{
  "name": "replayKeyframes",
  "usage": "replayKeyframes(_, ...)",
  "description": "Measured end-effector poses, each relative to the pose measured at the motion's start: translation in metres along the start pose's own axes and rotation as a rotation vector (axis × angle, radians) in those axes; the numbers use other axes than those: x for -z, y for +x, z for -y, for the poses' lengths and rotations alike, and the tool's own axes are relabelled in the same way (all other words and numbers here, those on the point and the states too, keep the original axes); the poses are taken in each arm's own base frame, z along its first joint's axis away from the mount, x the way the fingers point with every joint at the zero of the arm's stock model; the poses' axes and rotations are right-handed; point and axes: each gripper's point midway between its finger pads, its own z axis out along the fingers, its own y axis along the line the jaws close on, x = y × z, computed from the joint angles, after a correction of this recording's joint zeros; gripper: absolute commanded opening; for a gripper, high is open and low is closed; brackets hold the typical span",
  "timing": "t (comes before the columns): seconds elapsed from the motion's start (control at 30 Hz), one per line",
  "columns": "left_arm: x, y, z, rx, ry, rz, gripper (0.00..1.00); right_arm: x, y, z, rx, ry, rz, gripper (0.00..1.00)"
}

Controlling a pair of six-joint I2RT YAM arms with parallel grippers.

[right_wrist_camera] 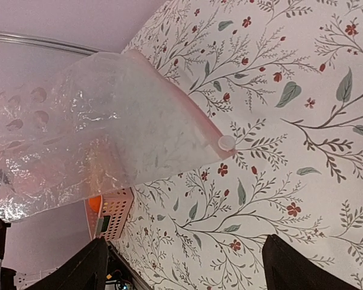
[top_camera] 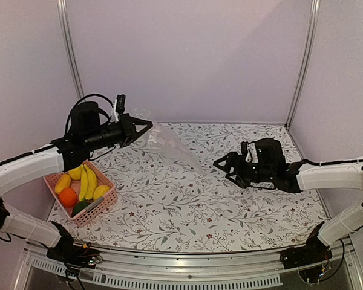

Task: Place the food in the zip-top bag and seal the zipper
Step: Pass from the left arm to the right

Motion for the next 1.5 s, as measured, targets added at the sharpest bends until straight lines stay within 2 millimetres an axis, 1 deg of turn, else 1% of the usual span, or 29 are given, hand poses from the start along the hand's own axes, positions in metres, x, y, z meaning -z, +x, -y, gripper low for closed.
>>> replayKeyframes(0.1, 0.000, -0.002, 0.003, 0.013, 0.007, 0.003, 0.00, -0.009, 0.006, -0.028, 0.036, -0.059, -0.015, 0.90)
replayKeyframes(0.17, 0.000, -0.004, 0.006, 0.017, 0.017, 0.008, 0.00, -0.014, 0.011, -0.038, 0.030, -0.078, -0.023, 0.90)
replayKeyframes(0.33, 0.002, -0.008, 0.013, 0.017, 0.044, 0.022, 0.00, -0.030, 0.025, -0.054, -0.037, -0.087, -0.033, 0.92)
replayKeyframes(0.43, 0.005, -0.011, 0.020, 0.012, 0.063, 0.032, 0.00, -0.034, 0.029, -0.070, -0.079, -0.114, -0.019, 0.92)
replayKeyframes(0.6, 0.009, -0.014, 0.025, 0.006, 0.076, 0.041, 0.00, -0.035, 0.025, -0.093, -0.173, -0.197, 0.028, 0.93)
replayKeyframes(0.77, 0.011, -0.014, 0.028, 0.002, 0.082, 0.046, 0.00, -0.039, 0.015, -0.106, -0.264, -0.259, 0.084, 0.92)
replayKeyframes(1.0, 0.011, -0.013, 0.023, 0.006, 0.063, 0.053, 0.00, -0.034, 0.008, -0.135, -0.321, -0.365, 0.142, 0.92)
replayKeyframes(1.13, 0.011, -0.012, 0.023, 0.006, 0.063, 0.054, 0.00, -0.032, 0.005, -0.140, -0.338, -0.385, 0.158, 0.91)
replayKeyframes(1.23, 0.010, -0.011, 0.026, 0.004, 0.073, 0.050, 0.00, -0.035, 0.002, -0.143, -0.354, -0.396, 0.170, 0.90)
replayKeyframes(1.33, 0.010, -0.011, 0.029, 0.000, 0.084, 0.051, 0.00, -0.038, 0.001, -0.140, -0.365, -0.394, 0.182, 0.90)
replayKeyframes(1.5, 0.011, -0.013, 0.026, 0.003, 0.064, 0.065, 0.00, -0.036, -0.004, -0.142, -0.373, -0.412, 0.211, 0.90)
